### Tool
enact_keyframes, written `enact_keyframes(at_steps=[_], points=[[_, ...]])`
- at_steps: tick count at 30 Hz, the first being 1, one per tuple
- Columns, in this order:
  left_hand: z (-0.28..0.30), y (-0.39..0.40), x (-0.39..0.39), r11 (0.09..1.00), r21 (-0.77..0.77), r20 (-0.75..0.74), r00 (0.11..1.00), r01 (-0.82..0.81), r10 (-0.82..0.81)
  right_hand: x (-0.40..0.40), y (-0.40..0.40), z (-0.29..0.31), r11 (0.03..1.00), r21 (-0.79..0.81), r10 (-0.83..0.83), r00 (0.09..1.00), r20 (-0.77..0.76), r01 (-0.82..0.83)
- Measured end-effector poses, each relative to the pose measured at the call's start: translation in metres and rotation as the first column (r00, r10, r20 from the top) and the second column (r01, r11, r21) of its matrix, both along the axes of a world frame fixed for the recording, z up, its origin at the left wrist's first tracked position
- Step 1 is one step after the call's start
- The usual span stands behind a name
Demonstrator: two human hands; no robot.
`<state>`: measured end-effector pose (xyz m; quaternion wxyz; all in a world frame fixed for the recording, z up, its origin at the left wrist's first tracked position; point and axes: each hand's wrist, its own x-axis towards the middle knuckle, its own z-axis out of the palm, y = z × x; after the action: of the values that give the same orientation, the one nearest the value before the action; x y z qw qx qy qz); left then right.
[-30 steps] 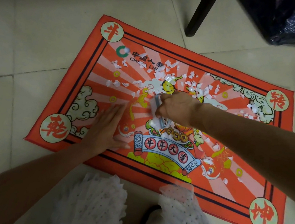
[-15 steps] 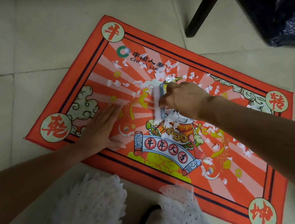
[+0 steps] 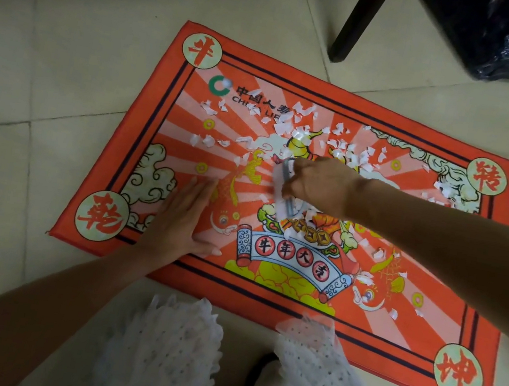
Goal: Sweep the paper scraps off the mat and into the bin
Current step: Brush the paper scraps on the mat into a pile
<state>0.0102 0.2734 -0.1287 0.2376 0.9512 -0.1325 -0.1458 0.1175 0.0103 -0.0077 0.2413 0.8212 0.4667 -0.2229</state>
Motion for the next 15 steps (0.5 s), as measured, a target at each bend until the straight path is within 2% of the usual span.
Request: enact_keyframes(at_steps=[5, 15], points=[[0.000, -0.001, 0.001, 1.000, -0.006, -0.008, 1.000, 0.000, 0.000, 0.011, -0.020, 0.001, 0.996, -0.033, -0.085, 0.996, 0.035, 0.086], [-0.006, 0.001, 0.007, 0.999, -0.018, 0.069, 0.997, -0.041, 0.042, 0.008, -0.007, 0.011, 0.954, 0.251, -0.172, 0.985, 0.006, 0.165]])
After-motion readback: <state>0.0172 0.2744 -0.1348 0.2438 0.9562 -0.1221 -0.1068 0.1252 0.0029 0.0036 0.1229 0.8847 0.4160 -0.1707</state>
